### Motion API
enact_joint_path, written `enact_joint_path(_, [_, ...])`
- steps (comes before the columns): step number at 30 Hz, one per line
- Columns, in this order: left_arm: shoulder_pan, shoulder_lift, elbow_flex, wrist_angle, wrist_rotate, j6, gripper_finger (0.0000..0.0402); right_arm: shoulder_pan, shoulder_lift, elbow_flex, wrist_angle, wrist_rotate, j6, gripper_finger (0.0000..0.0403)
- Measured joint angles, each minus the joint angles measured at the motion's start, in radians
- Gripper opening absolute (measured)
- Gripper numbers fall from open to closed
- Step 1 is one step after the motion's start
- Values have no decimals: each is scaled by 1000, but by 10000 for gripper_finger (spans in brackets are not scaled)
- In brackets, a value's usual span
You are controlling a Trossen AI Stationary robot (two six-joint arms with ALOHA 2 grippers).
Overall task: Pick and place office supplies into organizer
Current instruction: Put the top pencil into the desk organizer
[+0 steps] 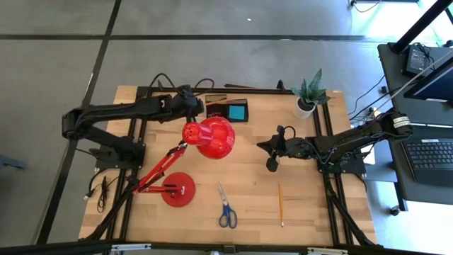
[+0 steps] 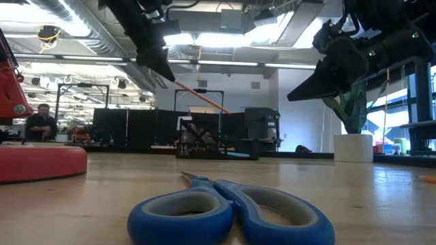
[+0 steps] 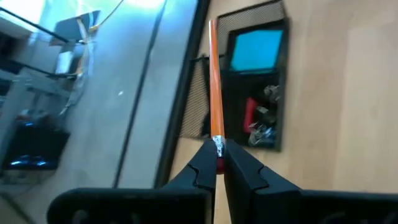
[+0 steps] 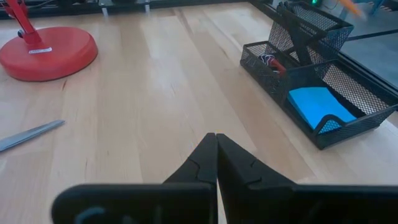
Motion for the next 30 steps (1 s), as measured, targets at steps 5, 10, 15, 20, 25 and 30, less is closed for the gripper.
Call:
enact_joint_path(5, [-1, -76, 1, -62, -31, -2, 8, 0, 0, 0, -4, 0, -19, 7])
enact_joint_path(10, [6, -132, 1, -149, 0, -29, 8, -4, 0, 0, -4, 1, -26, 7])
enact_joint_path(15, [66, -128, 1, -173, 99, -31, 8, -8, 0, 0, 2, 1, -23, 7])
enact_joint_path(20, [131, -110, 1, -167, 95, -13, 8, -8, 0, 0, 9, 1, -17, 7])
enact_joint_path(25, [188, -97, 1, -167, 175, 13, 8, -8, 0, 0, 9, 1, -18, 7])
enact_joint_path(30, [221, -92, 1, -169, 224, 16, 8, -8, 0, 0, 9, 1, -19, 7])
